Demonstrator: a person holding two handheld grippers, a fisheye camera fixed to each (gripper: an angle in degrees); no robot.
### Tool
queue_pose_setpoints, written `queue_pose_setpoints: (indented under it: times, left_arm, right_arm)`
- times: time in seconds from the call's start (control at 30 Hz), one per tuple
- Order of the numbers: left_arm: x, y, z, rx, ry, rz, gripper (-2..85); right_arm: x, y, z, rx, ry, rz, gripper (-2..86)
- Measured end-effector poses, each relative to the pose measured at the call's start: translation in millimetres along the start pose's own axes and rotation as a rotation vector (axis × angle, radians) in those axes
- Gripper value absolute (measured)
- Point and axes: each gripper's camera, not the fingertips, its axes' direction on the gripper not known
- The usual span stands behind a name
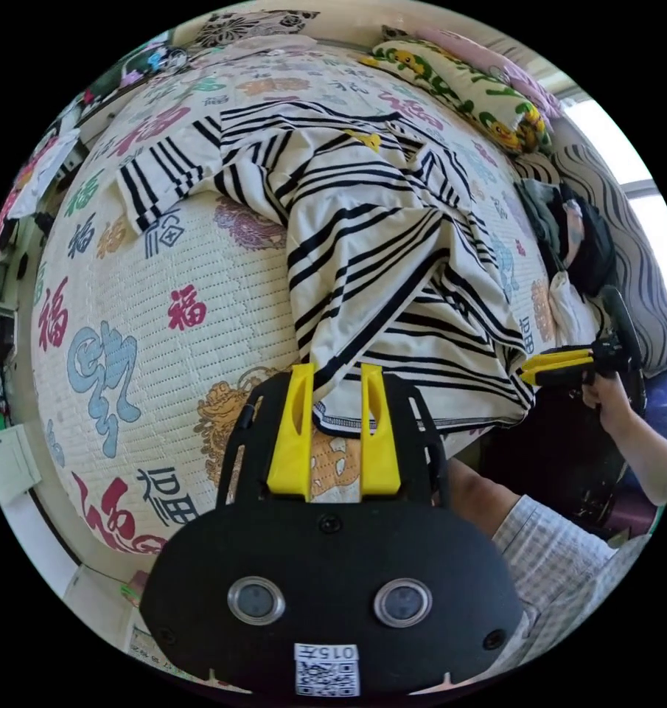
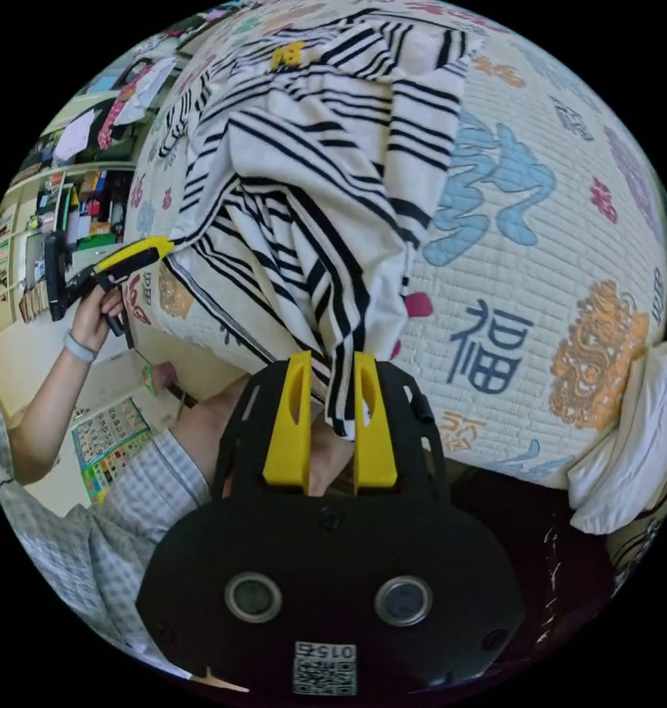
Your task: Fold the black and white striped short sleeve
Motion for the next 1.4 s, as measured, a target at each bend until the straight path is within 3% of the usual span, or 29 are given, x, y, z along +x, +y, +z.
queue_pose_setpoints:
  times: [0.1, 0.2, 0.3, 0.5, 0.6, 0.67, 0.83, 0.97, 1.27, 1.4]
  left_arm:
    - [16.7, -1.2, 12.0, -0.028, -0.012, 0.048, 10.1]
    - [25.5, -2.1, 27.4, -0.048, -0.016, 0.043, 10.3]
    - [27.8, 0.2, 40.8, -0.057, -0.078, 0.01, 6.9]
    - [23.5, 17.4, 29.4, -0.011, -0.077, -0.056, 0.6]
    - [29.3, 29.6, 16.8, 0.028, -0.117, -0.036, 1.3]
    - [48.3, 34.2, 15.5, 0.028, -0.153, 0.045, 6.2]
    - [104.9, 33.8, 42.9, -0.028, -0.277, 0.234, 9.6]
    - [147.6, 29.8, 77.1, -0.148, -0.505, 0.378, 8.9]
    - [165.5, 48.4, 60.7, -0.104, -0.413, 0.32, 6.9]
    - [175.9, 55.2, 45.9, -0.089, -0.473, 0.325, 5.2]
  right_arm:
    - [-13.2, -6.9, 29.0, -0.081, 0.063, -0.005, 10.3]
    - [-6.1, -7.7, 22.6, -0.011, 0.032, 0.114, 8.8]
    - [10.3, -7.0, 15.4, 0.022, -0.075, 0.233, 4.9]
    - [21.5, 21.2, -14.1, 0.048, -0.044, 0.251, 0.0]
    - [31.9, 44.4, -36.1, 0.078, -0.025, 0.287, -0.3]
    - [33.6, 52.0, -45.4, 0.081, -0.034, 0.294, -0.4]
    - [12.6, 44.4, -50.9, 0.042, -0.008, 0.268, -0.5]
    - [-23.1, 26.8, -45.4, -0.004, 0.025, 0.219, -0.5]
    - [-88.7, 3.7, -29.3, -0.125, 0.133, 0.15, -0.4]
    - [-111.9, -0.9, -23.9, -0.167, 0.178, 0.145, -0.4]
